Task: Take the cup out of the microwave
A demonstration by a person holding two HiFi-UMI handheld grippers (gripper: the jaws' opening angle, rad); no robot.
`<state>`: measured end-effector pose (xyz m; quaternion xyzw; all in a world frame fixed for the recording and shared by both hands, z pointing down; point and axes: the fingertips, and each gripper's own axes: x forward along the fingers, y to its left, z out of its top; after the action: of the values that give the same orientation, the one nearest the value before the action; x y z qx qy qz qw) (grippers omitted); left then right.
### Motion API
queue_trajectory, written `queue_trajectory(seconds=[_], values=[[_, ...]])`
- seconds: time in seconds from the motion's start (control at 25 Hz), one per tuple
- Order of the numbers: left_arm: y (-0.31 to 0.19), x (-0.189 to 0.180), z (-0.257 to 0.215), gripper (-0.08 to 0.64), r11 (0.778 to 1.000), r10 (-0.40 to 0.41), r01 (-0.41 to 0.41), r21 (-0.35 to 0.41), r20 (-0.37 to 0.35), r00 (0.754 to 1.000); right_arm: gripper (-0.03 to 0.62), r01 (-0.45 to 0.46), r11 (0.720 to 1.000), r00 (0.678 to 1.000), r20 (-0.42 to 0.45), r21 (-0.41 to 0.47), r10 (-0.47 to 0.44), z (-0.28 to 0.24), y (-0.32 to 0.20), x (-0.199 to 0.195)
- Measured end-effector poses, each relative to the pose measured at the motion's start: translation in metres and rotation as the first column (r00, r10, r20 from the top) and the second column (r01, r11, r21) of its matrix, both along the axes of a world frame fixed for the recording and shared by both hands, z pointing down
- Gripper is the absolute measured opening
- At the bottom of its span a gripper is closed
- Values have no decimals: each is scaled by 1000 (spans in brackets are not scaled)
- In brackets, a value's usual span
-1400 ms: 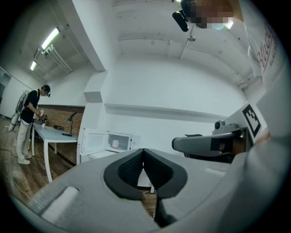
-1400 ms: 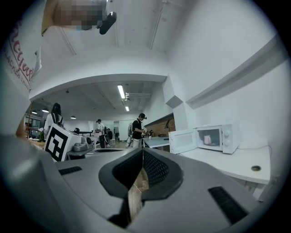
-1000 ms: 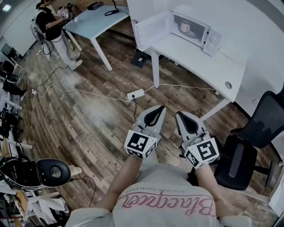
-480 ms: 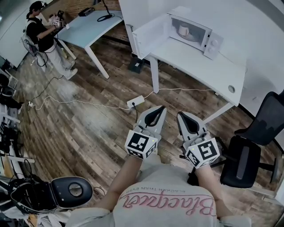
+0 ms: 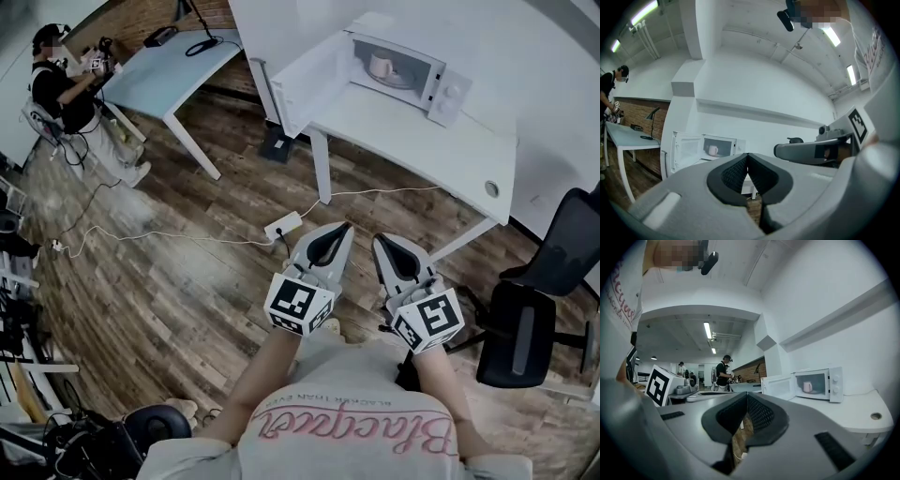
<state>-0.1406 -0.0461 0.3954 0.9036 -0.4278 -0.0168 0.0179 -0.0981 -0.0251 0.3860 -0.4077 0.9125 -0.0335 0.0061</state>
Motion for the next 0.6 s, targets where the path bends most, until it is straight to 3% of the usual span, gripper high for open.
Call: queue_trajectory(seconds=[0.6], values=[[-49, 0, -5, 5, 999, 37, -37, 9, -6, 999, 12, -37, 999, 999, -14, -16, 37, 2, -41, 2]])
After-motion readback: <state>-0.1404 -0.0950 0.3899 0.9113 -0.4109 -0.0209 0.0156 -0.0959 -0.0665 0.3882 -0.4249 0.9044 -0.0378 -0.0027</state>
